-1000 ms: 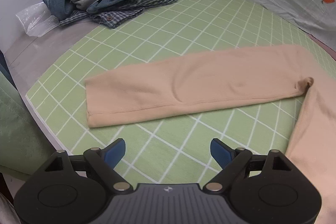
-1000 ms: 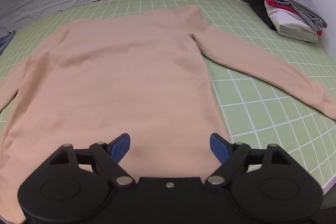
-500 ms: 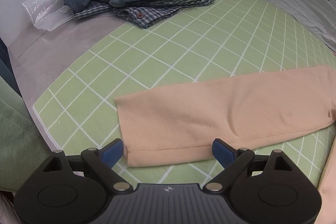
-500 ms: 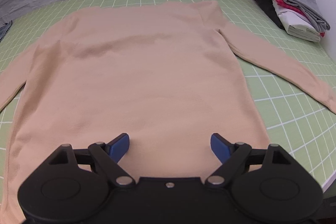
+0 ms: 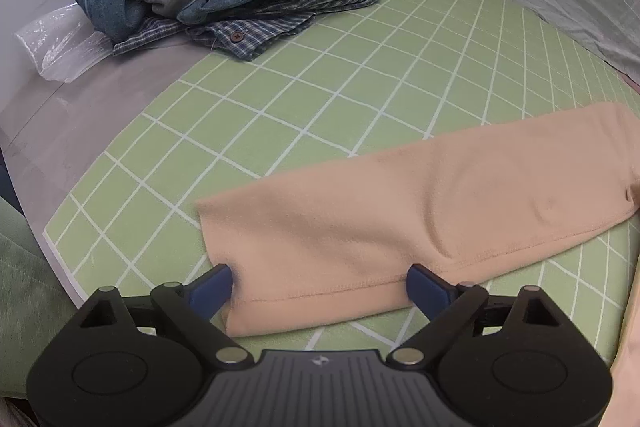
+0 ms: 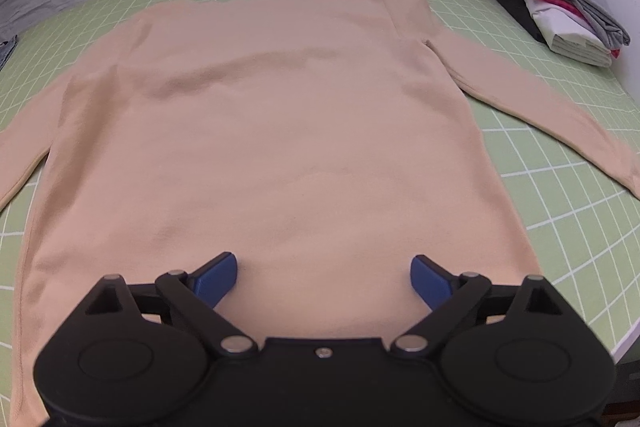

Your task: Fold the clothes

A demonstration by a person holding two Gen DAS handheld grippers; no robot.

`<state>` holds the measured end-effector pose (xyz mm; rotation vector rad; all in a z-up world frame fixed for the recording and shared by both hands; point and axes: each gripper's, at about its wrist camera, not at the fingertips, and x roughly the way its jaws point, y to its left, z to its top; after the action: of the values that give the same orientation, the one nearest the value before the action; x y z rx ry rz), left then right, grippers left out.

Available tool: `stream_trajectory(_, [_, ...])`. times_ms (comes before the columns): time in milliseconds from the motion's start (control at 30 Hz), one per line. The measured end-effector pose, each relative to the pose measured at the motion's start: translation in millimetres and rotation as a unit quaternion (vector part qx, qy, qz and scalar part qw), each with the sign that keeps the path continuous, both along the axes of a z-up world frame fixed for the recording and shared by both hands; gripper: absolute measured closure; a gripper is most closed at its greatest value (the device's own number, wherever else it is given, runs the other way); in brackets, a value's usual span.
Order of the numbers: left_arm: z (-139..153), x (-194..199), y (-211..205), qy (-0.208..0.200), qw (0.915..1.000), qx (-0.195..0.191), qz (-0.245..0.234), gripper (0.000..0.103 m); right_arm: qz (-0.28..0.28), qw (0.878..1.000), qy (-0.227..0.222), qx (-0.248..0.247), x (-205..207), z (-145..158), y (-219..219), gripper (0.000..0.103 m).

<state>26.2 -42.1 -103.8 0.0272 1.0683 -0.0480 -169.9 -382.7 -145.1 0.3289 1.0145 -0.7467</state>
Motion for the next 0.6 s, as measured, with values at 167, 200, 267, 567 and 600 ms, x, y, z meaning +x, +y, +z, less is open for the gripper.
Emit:
stream_trajectory(167, [9,-3,-14,-0.001,0.9995,-0.007,-0.032,0.064,0.008,1.0,-0.003,0.016,0,-1,-7,0.006])
stream_trajectory(200, [10,-3,-19,0.001,0.9992,-0.01,-0.039,0.072,0.009,1.0,-0.006,0.021,-1,-1,-9,0.006])
stream_trajectory(267, [11,-4,-29,0.007,0.9987,-0.016,-0.049,0.087,0.006,0.999,-0.016,0.037,-4,-2,-15,0.006])
stream_trajectory(567, [57,-14,-96,-0.014,0.9915,-0.092,-0.091,0.089,0.031,0.998,-0.053,0.033,-22,8,-38,0.008])
stream_trajectory(600, [64,-16,-111,-0.017,0.9892,-0.1,-0.106,0.089,0.028,0.997,-0.06,0.03,-27,11,-43,0.008])
